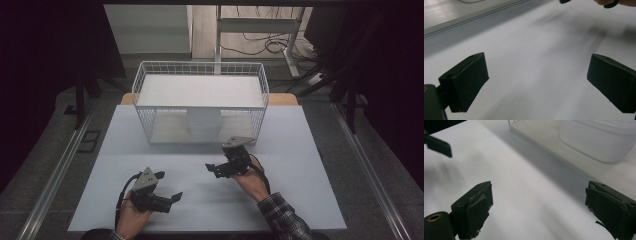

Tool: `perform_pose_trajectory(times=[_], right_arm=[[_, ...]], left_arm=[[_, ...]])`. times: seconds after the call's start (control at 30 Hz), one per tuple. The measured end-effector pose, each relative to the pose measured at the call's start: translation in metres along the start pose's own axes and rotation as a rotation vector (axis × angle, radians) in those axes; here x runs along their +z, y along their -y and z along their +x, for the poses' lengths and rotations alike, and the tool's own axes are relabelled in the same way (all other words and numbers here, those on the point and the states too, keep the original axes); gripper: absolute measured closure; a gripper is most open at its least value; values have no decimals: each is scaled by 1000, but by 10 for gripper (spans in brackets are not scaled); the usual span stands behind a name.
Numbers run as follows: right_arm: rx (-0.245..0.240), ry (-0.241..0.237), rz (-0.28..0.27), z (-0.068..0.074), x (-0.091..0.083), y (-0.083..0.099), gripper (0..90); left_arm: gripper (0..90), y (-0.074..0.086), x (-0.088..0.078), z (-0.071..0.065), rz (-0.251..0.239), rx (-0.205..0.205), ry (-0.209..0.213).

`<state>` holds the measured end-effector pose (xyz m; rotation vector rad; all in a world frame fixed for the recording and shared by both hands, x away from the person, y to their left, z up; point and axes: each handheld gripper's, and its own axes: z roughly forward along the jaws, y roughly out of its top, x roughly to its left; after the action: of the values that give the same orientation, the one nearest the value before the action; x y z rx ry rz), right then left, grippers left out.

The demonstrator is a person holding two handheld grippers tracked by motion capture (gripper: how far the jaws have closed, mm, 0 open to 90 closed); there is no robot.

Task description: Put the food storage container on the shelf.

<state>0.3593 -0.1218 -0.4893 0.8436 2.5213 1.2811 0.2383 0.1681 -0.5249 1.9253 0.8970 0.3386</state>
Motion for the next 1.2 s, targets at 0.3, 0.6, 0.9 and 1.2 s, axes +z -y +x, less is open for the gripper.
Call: perform_pose_trajectory(times=[0.3,0.6,0.9,1.2], right_arm=[[-20,-16,4,10,-31,24,36],[1,25,-20,10,-63,42,22],[60,83,-34,4,-92,69,5],[92,128,7,2,-100,93,0]], left_arm=[[29,0,-7,-1,-8,11,-24],[29,3,-17,2,-21,23,-58],[23,11,-24,5,17,52,-107],[4,21,-17,11,115,18,-89]])
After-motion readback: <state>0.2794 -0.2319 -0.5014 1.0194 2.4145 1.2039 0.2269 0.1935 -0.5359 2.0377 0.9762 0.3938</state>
